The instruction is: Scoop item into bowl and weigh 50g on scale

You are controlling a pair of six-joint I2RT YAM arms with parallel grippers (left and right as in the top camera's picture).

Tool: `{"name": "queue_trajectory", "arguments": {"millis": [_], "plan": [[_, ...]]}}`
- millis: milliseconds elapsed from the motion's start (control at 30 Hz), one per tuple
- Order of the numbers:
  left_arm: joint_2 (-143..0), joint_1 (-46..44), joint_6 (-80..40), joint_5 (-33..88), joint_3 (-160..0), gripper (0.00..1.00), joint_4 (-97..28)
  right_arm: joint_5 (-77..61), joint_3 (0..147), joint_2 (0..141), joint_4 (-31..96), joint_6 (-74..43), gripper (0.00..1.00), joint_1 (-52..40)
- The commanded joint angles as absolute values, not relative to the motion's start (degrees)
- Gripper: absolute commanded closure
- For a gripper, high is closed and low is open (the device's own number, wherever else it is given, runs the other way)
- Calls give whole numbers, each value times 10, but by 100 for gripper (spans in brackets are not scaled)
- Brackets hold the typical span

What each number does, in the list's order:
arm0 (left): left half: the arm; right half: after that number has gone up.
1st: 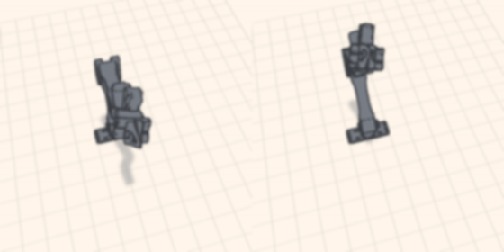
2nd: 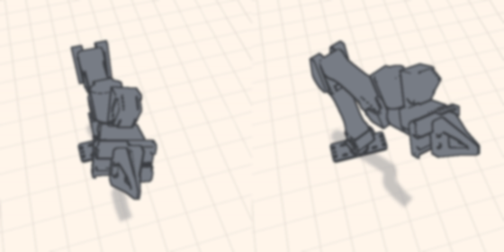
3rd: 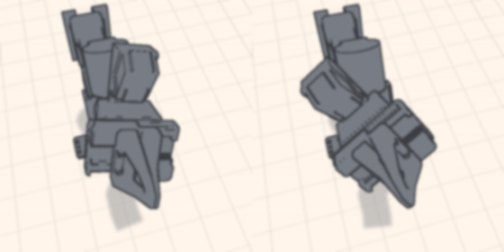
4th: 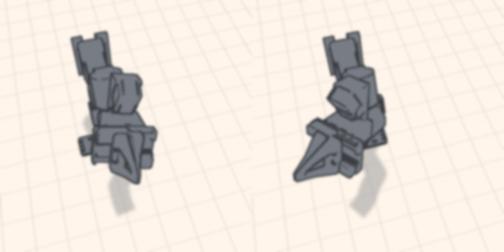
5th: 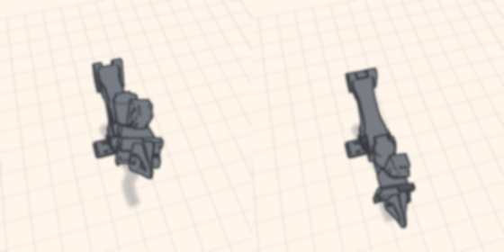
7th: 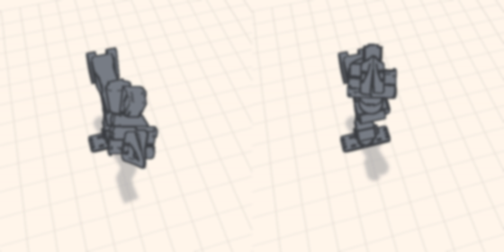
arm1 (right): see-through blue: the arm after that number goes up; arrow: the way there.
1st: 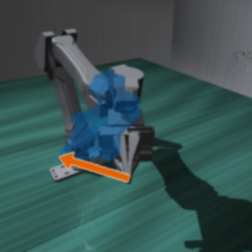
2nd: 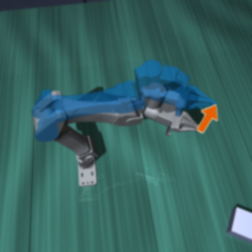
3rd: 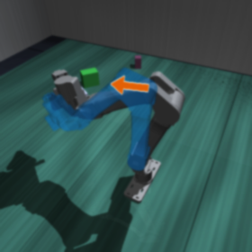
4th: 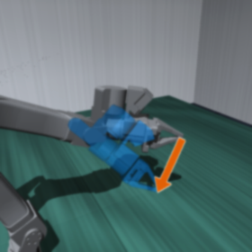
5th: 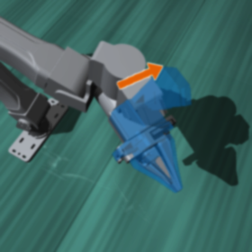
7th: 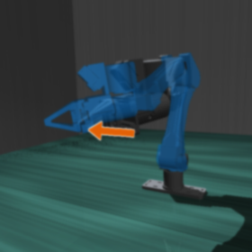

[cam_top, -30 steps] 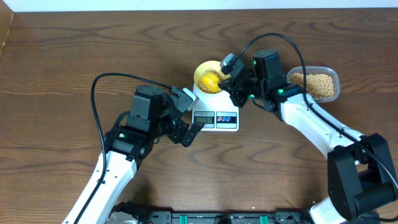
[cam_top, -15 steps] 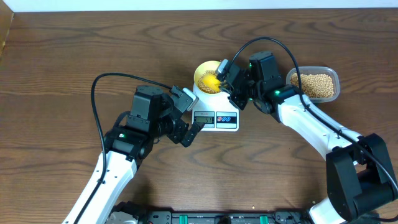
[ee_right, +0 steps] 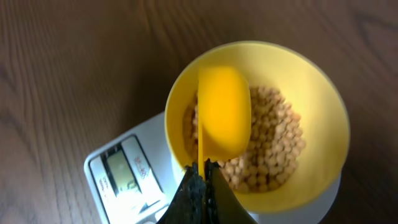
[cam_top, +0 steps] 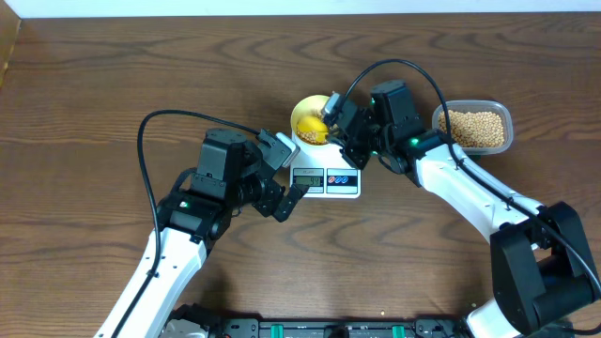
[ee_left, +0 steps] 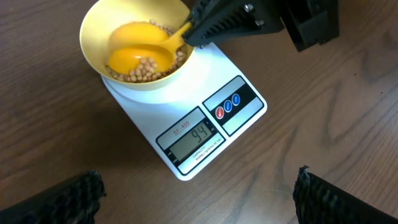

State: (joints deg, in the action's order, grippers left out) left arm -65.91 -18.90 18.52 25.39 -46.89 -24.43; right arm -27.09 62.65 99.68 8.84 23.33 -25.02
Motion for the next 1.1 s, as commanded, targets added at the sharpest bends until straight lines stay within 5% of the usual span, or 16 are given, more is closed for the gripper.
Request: {"name": "queue_trajectory", "arguments": {"millis": [0, 267, 1067], "plan": [[-662, -187, 197, 259, -463, 0, -246, -280, 636, 986, 71, 189, 99, -239], [-662, -187, 197, 259, -463, 0, -246, -295, 636, 986, 37, 60, 99, -201], [-662, -187, 197, 259, -463, 0, -246, -367, 636, 986, 38, 17, 99, -175]]}}
